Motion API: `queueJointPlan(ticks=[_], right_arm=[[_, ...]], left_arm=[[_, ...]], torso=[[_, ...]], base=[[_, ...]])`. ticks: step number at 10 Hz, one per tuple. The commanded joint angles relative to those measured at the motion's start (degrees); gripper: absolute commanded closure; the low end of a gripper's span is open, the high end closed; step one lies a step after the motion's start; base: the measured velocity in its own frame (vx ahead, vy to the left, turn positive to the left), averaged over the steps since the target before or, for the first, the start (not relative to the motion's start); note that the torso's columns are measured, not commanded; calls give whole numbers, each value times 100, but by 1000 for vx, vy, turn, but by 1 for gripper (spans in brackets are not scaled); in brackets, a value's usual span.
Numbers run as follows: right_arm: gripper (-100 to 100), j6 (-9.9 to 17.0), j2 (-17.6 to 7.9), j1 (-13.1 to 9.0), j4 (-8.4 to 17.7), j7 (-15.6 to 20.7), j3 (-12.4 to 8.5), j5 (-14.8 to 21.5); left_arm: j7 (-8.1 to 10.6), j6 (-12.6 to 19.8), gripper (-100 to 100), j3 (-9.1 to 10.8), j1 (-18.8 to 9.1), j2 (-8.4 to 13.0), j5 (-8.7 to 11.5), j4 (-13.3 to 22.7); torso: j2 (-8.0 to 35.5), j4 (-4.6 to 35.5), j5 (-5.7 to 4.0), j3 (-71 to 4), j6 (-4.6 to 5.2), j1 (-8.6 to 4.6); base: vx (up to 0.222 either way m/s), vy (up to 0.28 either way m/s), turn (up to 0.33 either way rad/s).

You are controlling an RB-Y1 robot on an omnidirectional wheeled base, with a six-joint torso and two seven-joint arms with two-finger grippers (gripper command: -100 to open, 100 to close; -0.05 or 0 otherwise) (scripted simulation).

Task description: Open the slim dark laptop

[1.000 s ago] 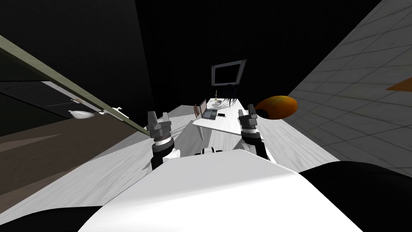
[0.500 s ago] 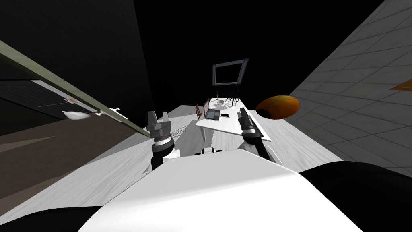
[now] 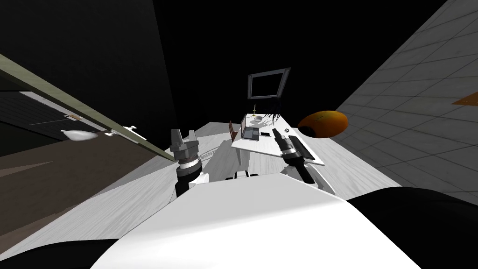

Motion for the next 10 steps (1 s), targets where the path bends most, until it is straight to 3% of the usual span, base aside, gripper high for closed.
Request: queueJointPlan(ticks=[1,2,4,5,10], right_arm=[[-100,282,-348,6,205,407,-188,473],[-100,282,-348,6,205,407,-188,556],[-100,533,-631,-20,386,743,-327,943],[-100,533,-631,-20,386,743,-327,1009],[-100,1061,-1192,-102,814,1431,-579,1850]], left_arm=[[0,0,0,0,0,0,0,0],[0,0,0,-1,0,-1,0,0],[0,0,0,0,0,0,0,0],[0,0,0,0,0,0,0,0],[0,0,0,0,0,0,0,0]], torso=[[-2,-1,5,-1,0,16],[-11,-3,9,-6,0,31],[-6,-1,-6,-3,0,-21],[-13,-3,-3,-7,1,-9],[-9,-2,1,-5,0,1]], base=[[82,229,-61],[63,170,-27],[74,123,-29],[54,123,-23],[67,172,-18]])
